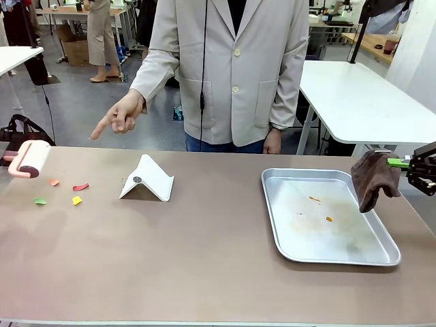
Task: Clean the surface of the table.
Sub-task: If a person points to the right, clean the right side of the table with your right hand, and if they point to the left, clean the left side with your left hand.
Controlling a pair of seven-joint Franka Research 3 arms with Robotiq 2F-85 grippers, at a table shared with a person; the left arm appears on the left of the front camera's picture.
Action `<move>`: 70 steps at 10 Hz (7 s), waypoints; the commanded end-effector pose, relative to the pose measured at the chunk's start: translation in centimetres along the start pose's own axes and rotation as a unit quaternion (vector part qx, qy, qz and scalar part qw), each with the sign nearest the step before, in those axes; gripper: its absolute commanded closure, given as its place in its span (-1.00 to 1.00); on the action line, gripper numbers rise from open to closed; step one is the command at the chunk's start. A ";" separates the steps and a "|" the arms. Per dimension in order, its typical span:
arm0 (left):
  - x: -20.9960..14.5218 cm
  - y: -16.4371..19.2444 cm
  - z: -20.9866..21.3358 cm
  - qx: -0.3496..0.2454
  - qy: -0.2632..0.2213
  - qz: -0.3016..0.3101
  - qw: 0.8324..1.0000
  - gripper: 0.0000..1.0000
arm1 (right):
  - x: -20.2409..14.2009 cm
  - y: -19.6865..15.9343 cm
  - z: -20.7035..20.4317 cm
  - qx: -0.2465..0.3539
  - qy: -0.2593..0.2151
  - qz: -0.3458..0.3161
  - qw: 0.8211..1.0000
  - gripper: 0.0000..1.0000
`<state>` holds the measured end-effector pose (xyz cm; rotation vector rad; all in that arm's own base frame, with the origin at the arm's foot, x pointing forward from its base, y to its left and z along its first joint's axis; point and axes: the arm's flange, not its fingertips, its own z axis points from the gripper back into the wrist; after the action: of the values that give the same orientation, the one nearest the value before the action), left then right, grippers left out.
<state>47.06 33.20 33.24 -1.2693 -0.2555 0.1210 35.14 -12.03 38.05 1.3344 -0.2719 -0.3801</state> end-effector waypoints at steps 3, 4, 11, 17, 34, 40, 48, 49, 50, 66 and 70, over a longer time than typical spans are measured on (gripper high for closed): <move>-1.0 1.3 0.6 0.104 0.047 0.009 0.993 0.55 | -0.2 0.4 0.1 0.003 0.004 0.001 1.000 1.00; -1.0 1.8 0.9 0.138 0.056 0.024 0.989 0.55 | -0.2 0.4 0.1 0.003 0.004 0.001 1.000 1.00; -1.0 2.8 0.5 0.179 0.007 0.037 0.983 0.55 | -0.2 0.4 0.1 0.003 0.004 0.001 1.000 1.00; -2.2 3.0 -3.2 0.196 0.006 0.063 0.979 0.55 | -0.2 0.4 0.1 0.003 0.004 0.001 1.000 1.00; -4.3 -3.3 -15.4 0.096 0.076 0.038 0.992 0.55 | -0.2 0.4 0.1 0.003 0.004 0.001 1.000 1.00; -3.4 -5.4 -3.2 -0.037 0.042 0.003 0.998 0.55 | -0.2 0.4 0.1 0.003 0.004 0.001 1.000 1.00; -4.0 5.1 10.0 -0.042 -0.078 0.057 0.994 0.55 | -0.2 0.4 0.1 0.003 0.004 0.001 1.000 1.00; -3.8 5.3 9.7 -0.041 -0.069 0.069 0.994 0.55 | -0.2 0.4 0.1 0.003 0.004 0.001 1.000 1.00; -5.1 5.7 10.3 -0.036 -0.075 0.045 0.996 0.55 | -0.2 0.4 0.1 0.003 0.004 0.001 1.000 1.00; 6.6 2.8 2.0 0.067 0.067 0.090 0.991 0.55 | -0.2 0.4 0.1 0.003 0.004 0.001 1.000 1.00; 5.6 2.9 1.1 0.111 0.031 0.066 0.991 0.55 | -0.2 0.4 0.1 0.003 0.004 0.001 1.000 1.00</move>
<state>53.46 37.89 31.35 -1.0945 -0.0834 0.2243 35.17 -11.97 38.09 1.3343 -0.2714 -0.3777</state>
